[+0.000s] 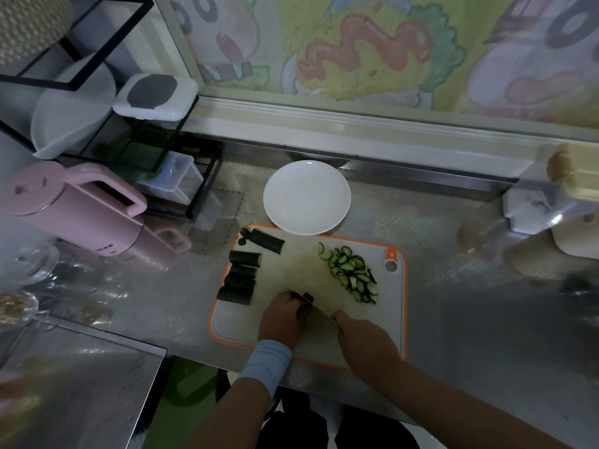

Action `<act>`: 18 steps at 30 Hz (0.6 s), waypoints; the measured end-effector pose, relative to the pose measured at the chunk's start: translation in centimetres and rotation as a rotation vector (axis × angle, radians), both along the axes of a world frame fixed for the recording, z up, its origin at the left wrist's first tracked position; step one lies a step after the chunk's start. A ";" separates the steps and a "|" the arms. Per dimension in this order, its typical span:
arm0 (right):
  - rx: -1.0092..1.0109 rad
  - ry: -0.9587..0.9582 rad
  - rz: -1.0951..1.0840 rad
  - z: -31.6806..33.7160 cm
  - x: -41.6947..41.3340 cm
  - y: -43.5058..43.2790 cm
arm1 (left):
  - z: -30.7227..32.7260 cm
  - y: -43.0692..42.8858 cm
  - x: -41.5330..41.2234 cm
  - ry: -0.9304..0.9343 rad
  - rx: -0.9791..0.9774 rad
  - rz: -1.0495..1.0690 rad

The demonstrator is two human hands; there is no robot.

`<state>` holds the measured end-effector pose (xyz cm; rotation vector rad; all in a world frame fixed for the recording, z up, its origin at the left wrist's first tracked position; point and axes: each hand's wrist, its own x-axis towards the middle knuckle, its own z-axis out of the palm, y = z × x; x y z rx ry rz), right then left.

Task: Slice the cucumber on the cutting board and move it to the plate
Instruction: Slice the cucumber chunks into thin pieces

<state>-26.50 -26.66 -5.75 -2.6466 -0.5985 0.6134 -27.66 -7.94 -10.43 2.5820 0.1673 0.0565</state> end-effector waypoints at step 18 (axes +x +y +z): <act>0.005 -0.043 0.036 1.0 -0.3 -0.2 | 0.7 -0.4 0.0 -0.047 0.080 -0.021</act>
